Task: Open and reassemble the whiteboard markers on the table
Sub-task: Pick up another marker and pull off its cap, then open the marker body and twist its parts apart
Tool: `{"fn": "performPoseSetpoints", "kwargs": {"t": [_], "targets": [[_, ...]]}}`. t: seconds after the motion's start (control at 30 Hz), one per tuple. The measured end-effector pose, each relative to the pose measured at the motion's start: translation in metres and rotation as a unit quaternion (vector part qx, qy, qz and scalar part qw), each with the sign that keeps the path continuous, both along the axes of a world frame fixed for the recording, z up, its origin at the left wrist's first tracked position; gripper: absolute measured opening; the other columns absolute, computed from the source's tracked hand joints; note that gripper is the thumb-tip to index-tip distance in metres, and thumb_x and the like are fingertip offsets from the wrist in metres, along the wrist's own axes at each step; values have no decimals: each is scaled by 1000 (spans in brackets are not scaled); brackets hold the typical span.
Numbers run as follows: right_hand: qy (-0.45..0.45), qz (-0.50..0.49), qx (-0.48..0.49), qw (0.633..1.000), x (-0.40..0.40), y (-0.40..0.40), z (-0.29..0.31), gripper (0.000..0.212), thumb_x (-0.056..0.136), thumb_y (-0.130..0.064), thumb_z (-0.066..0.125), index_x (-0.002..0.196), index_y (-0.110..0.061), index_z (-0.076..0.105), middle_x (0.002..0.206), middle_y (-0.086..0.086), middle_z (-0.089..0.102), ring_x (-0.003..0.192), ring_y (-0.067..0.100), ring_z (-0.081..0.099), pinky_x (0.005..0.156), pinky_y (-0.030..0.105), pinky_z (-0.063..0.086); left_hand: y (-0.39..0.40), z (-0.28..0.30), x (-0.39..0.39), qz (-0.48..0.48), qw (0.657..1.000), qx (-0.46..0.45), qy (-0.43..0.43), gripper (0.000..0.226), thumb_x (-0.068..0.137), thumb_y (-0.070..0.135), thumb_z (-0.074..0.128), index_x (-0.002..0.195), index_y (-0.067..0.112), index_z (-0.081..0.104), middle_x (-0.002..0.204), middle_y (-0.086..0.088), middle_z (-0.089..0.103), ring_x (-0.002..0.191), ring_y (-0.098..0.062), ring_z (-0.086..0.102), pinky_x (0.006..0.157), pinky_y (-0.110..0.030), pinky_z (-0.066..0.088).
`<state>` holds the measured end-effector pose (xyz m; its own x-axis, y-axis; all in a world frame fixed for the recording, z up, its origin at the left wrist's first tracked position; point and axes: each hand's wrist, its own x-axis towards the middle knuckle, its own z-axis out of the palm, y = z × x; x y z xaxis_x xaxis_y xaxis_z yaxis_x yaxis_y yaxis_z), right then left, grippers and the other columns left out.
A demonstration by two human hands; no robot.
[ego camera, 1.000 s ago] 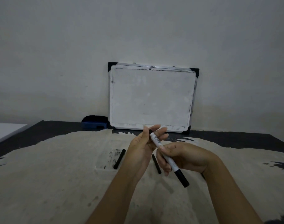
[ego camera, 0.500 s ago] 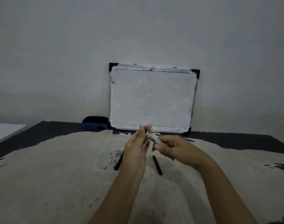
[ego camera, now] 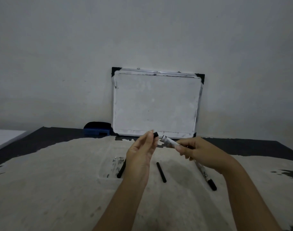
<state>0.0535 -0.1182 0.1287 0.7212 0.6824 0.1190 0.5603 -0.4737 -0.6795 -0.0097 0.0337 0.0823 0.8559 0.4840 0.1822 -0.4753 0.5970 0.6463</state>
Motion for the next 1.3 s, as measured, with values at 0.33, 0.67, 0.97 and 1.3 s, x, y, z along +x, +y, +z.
{"fn": "performPoseSetpoints", "kwargs": {"t": [0.33,0.67,0.97,1.3], "targets": [[-41,-130,-74,988,17,-19,-8,23,82,-21,68,104,-26,69,85,-7,59,76,6,52,66,22,41,-21,-36,3,90,832,519,173,7,75,19,72,81,23,72,66,16,64,64,1,58,58,-12,48],[-103,-167,-108,975,14,-8,-8,27,78,-14,72,100,-29,73,99,-5,67,96,14,58,90,30,44,-27,-48,0,-2,729,646,225,17,77,18,70,94,15,69,82,1,60,61,0,45,58,-8,38],[-543,-217,10,811,5,9,-8,15,70,-12,72,78,-25,75,85,-1,70,95,25,61,112,49,11,-30,-24,9,-94,953,189,219,37,96,31,37,93,8,66,82,-7,68,73,-13,63,65,-20,47],[-547,-180,32,817,9,13,-16,19,65,-4,76,71,-22,75,78,-3,71,96,26,61,114,48,10,-25,-25,12,-132,975,-27,179,43,98,24,30,113,-10,52,88,-16,66,78,-18,66,50,-14,54]]}}
